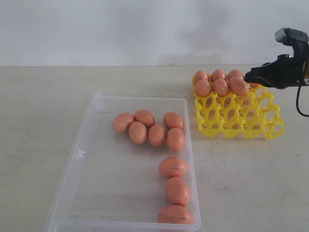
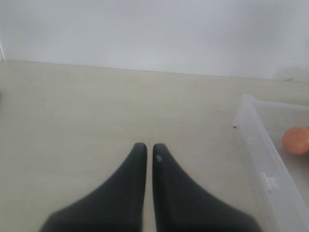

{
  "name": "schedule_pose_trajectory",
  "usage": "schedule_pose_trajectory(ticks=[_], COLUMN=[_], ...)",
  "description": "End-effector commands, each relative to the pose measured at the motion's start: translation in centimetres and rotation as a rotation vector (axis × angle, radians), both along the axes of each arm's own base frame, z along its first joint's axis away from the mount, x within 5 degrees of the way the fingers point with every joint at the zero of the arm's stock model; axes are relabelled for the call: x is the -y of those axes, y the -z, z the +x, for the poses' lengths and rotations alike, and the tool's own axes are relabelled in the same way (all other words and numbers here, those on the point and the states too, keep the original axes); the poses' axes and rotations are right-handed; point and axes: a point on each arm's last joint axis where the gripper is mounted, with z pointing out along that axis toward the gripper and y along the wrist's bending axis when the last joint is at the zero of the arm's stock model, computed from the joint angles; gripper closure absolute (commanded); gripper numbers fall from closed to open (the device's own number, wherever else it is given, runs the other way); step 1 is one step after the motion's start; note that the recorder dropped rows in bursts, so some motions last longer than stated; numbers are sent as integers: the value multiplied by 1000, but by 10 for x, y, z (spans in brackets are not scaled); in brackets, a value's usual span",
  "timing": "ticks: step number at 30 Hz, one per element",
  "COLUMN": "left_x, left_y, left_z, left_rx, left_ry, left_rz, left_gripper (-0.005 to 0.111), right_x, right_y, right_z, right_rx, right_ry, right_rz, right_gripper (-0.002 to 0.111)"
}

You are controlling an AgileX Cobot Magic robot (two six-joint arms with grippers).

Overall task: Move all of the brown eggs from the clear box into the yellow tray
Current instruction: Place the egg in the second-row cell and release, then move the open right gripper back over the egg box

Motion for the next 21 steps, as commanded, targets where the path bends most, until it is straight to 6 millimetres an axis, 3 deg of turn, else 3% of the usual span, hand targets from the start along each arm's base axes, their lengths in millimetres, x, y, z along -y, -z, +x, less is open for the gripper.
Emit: schedule_pose_trajectory(ticks=[1,8,13,18,21], left_x=[0,0,0,0,0], left_y=[0,0,0,0,0], left_z=[0,0,0,0,0], left_rx=[6,6,6,6,6], left_ry=[-3,-3,-3,-3,-3], left_rz=[0,0,0,0,0], left_gripper=[103,103,103,103,103], right_x=[2,2,-12,-47,-91], right_y=[-4,-3,-17,-59,-87], right_z=[0,0,-2,0,-2], right_rx=[-3,-17,85,228,283], right_ry=[7,21,-105,-170,-197], right_rz=[-21,-17,79,-71,-182], right_gripper=[109,109,109,109,109])
